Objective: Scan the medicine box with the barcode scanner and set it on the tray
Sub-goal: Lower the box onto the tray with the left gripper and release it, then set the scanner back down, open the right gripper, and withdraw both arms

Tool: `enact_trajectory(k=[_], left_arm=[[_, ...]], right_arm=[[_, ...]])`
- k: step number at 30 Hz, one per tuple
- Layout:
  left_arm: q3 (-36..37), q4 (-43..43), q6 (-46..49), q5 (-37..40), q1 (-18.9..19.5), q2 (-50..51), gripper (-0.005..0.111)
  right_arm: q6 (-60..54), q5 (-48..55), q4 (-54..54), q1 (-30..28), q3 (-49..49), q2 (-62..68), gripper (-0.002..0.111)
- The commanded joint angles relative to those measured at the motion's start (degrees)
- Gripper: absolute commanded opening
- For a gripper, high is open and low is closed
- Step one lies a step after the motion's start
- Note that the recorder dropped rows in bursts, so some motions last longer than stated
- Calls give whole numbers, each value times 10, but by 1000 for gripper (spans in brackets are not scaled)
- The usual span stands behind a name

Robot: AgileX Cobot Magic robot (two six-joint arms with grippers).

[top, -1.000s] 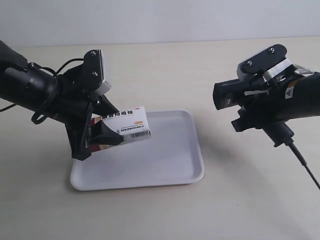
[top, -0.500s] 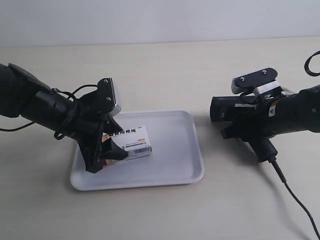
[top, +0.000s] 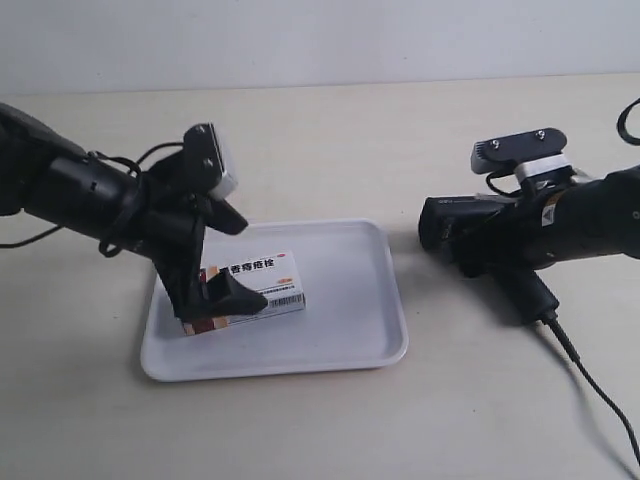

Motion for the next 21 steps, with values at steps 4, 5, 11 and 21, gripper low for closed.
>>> enact_trajectory(k=[4,5,11,21], left_arm=[[-2,54,-160,56,17,-182,83],[-2,64,-189,72,20,-211,71],[75,17,-247,43,25,-361,3],[315,-249,-137,-188,25,-666,4]], right_arm=[[-24,128,-7,2,-1,-246,45],[-22,133,-7,2,2,-291,32],[-11,63,14,2,103,-530,0],[116,14,14,2,299,-830,0]])
